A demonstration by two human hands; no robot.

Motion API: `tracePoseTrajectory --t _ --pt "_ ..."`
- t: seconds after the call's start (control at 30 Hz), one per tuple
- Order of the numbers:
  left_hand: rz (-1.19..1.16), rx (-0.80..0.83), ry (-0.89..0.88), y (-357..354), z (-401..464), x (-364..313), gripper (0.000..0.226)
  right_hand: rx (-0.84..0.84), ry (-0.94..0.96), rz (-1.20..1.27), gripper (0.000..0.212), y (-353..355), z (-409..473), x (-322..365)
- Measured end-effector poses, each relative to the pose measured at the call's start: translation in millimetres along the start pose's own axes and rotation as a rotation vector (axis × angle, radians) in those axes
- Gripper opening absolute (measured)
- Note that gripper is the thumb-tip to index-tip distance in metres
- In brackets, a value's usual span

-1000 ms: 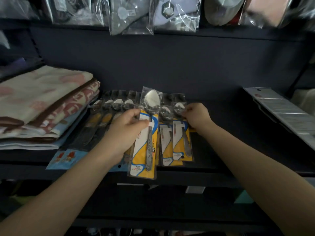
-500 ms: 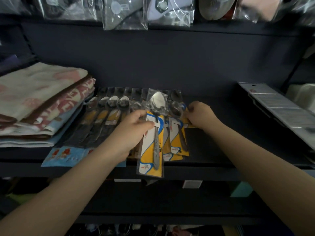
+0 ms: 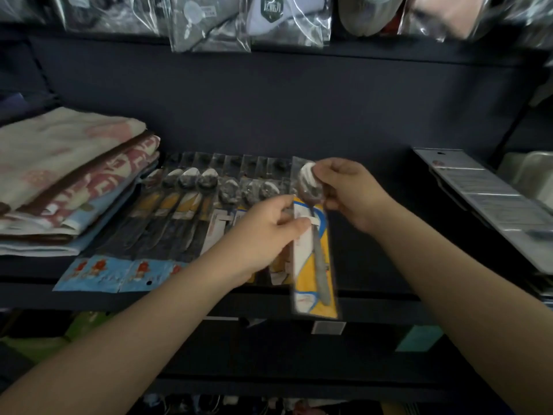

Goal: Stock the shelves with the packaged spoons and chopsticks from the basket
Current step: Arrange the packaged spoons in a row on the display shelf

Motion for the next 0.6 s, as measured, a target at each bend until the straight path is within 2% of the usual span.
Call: tracePoseTrajectory --t 0.07,0.13,0.2,0.23,0.3,0.6 --pt "0.284 0.019 -0.059 -1.6 -1.7 0.9 0.041 -0.092 0.053 -0.12 0.028 13.7 7.5 2.6" --pt "0.757 0.076 -0.118 -1.1 -5.0 7.9 0.062 -0.199 0.066 -0.272 0.031 28.7 15.0 0.0" --pt "1.009 0.187 -0.124 -1.5 -8.2 16.9 0.081 -0.221 0.019 -0.386 0.023 37.0 21.8 -9.1" --pt "1.058 0.242 -0.109 -1.9 -9.2 20.5 0.088 -0.21 -0.017 -0.429 0.017 37.7 24.4 -14.3" --pt "1.103 0.304 -0.09 -0.3 -10.0 24.9 0.094 -0.213 -0.067 -0.494 0.02 35.9 28.7 -20.3" --pt "1.174 0.401 -0.157 16.7 -3.7 27.5 0.079 -0.208 -0.088 -0.532 0.029 24.4 41.5 -19.9"
Point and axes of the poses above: each hand's wrist, its own z-axis towards the middle knuckle, its own y-axis out of the back of the hand, x = y × z, the point moved 2 cm from there along z, towards the middle knuckle, and after that the axes turned 12 degrees about z, right-handed, at the moved point
